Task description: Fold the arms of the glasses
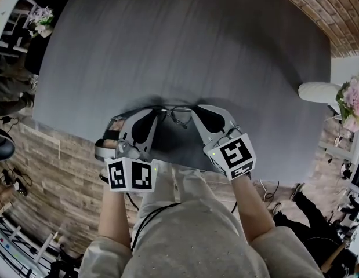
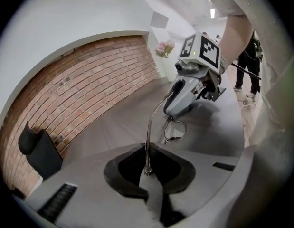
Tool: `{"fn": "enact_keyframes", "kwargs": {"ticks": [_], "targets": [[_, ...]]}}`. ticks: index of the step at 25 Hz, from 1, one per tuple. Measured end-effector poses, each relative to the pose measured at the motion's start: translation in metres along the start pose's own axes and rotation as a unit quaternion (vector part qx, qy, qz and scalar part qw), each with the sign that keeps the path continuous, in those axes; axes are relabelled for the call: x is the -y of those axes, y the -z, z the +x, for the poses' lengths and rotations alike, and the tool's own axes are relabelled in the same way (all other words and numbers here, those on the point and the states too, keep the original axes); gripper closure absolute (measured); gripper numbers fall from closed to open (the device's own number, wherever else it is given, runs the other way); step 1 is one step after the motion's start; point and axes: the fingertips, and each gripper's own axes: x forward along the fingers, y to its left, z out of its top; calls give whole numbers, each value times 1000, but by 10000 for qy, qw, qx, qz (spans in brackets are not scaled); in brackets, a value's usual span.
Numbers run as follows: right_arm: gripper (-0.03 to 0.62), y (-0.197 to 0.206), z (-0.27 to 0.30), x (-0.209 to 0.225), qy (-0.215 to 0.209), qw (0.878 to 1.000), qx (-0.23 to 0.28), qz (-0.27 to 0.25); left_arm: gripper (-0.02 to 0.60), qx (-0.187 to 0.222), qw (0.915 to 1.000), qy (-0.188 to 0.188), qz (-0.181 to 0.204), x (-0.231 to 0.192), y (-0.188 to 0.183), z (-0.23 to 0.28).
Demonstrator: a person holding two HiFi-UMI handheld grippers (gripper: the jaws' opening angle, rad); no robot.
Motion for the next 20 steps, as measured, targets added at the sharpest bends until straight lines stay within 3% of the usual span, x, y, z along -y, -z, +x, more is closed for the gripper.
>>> {"fn": "enact_keyframes", "kwargs": {"ticks": [9, 11, 14, 20], "targets": [[571, 2, -12, 8, 197, 9998, 30, 96, 560, -361, 9952, 97, 901, 8, -3, 13], [571, 3, -15, 9, 228, 9997, 35, 121, 560, -558, 9890, 64, 1370, 10, -2, 16], [571, 5, -19, 10, 264, 9995, 40, 151, 560, -851, 9732, 6, 2138, 16, 0, 22], [572, 9, -24, 11, 310, 9993, 34, 195, 560, -1055, 9623, -164, 2502, 17, -1, 25]]}}
